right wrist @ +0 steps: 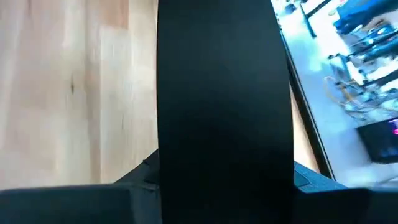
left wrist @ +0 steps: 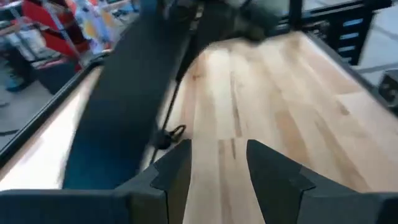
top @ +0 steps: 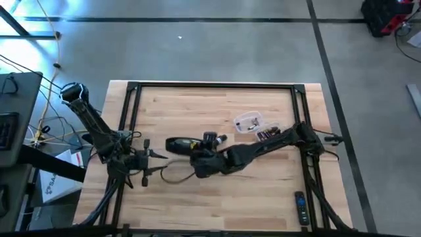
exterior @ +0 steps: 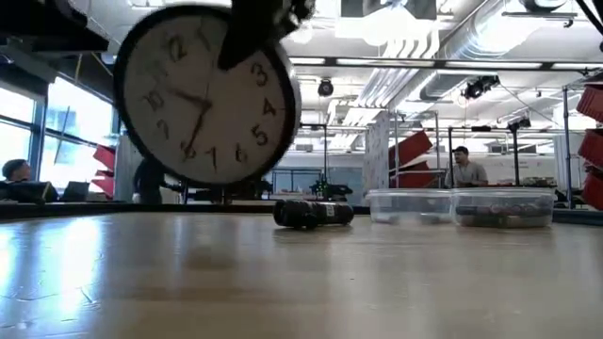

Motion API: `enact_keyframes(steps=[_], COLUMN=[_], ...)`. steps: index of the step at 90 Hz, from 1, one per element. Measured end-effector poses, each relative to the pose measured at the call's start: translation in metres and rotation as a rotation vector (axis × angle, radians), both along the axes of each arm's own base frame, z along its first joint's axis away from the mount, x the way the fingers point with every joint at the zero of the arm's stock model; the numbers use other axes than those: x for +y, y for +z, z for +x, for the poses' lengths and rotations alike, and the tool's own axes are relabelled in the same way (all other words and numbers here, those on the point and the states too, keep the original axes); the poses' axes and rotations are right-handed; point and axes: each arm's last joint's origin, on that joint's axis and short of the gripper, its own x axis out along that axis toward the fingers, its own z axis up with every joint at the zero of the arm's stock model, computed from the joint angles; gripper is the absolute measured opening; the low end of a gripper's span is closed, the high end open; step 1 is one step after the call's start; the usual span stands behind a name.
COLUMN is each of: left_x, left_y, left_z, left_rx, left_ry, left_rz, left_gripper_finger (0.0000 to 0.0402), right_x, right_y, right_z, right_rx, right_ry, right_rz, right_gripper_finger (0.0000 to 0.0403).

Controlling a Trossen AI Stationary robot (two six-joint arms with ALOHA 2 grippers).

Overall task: Insert battery
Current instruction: Move the black wall clock to the middle left of the table

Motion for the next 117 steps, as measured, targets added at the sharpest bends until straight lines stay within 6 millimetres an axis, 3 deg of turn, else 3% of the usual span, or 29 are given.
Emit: enact_keyframes(steps=[7, 15, 31, 45, 57, 72, 83, 106, 117], left_x=[-0.003, -0.007, -0.011, -0.012, -0.012, -0.012, -0.012, -0.012, -0.011], left_y=[-0.004, -0.005, 0.001, 0.001, 0.001, 0.001, 0.001, 0.001, 0.001], left_z=[0.003, 0.006, 0.008, 0.008, 0.008, 0.008, 0.008, 0.008, 0.008], left_rx=[-0.005, -0.019, -0.059, -0.056, -0.055, -0.055, -0.055, -0.056, -0.056], left_ry=[0.023, 0.023, -0.009, -0.012, -0.012, -0.012, -0.012, -0.011, -0.011], left_rz=[0.033, 0.078, 0.092, 0.095, 0.096, 0.097, 0.097, 0.096, 0.096], left_gripper_finger=[0.0135, 0.0135, 0.0135, 0.0135, 0.0136, 0.0136, 0.0136, 0.0136, 0.0136], right_x=[-0.029, -0.065, -0.133, -0.171, -0.183, -0.187, -0.188, -0.191, -0.192], right_y=[0.019, 0.024, 0.001, -0.017, -0.029, -0.069, -0.084, -0.122, -0.131], right_z=[-0.001, 0.002, 0.015, 0.031, 0.045, 0.059, 0.071, 0.091, 0.094], right_rx=[-0.091, -0.145, -0.145, -0.208, -0.264, -0.222, -0.278, -0.4, -0.426], right_ry=[-0.094, -0.163, -0.238, -0.193, -0.12, -0.143, -0.122, -0.088, -0.062], right_rz=[0.096, 0.306, 0.725, 0.936, 1.108, 1.239, 1.277, 1.363, 1.353], right_gripper_finger=[0.0128, 0.0128, 0.0128, 0.0128, 0.0128, 0.0136, 0.0151, 0.0136, 0.0158])
